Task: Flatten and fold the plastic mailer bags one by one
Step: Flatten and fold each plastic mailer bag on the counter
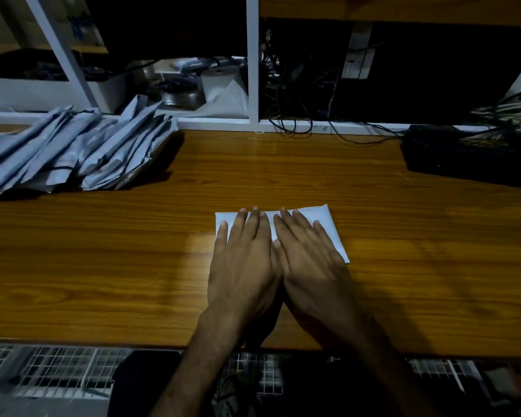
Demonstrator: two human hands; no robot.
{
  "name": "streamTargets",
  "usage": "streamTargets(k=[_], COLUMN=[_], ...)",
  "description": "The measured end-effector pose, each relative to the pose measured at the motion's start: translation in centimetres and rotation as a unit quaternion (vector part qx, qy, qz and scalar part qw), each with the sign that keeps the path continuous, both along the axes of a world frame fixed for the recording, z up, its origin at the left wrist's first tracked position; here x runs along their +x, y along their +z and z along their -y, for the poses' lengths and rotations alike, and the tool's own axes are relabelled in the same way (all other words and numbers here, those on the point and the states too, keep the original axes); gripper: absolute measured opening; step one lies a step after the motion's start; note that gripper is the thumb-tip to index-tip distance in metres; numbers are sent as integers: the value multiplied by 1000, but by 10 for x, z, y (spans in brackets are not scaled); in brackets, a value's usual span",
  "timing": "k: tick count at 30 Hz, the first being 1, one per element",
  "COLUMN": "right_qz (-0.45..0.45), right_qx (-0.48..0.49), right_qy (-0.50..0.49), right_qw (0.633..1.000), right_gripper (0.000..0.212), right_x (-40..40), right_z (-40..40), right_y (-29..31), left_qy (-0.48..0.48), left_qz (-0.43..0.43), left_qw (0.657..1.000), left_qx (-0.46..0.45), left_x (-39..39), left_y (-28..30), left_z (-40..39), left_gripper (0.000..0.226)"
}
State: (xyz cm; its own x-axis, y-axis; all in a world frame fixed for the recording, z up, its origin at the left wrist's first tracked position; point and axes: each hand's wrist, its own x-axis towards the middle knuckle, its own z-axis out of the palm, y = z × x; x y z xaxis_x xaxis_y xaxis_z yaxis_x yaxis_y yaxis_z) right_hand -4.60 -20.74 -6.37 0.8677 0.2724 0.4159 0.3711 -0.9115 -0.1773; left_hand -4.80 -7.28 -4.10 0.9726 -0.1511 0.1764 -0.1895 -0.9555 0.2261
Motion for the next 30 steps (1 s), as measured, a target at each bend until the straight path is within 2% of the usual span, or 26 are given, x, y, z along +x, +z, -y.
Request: streamTargets(k=[19, 30], right_qz=[-11, -79], right_qx=[34, 26], right_qy=[-47, -92], right_qw=[998, 992], right_gripper=[62, 84], right_x=[4, 3], right_z=[-3, -3], right_y=[0, 7], left_qy=[43, 85], left_qz=[-28, -37], left_qw=[999, 995], left_qx=[5, 23], left_x=[-5, -6], left_y=[5, 7], left_z=[4, 5], left_gripper=[89, 90])
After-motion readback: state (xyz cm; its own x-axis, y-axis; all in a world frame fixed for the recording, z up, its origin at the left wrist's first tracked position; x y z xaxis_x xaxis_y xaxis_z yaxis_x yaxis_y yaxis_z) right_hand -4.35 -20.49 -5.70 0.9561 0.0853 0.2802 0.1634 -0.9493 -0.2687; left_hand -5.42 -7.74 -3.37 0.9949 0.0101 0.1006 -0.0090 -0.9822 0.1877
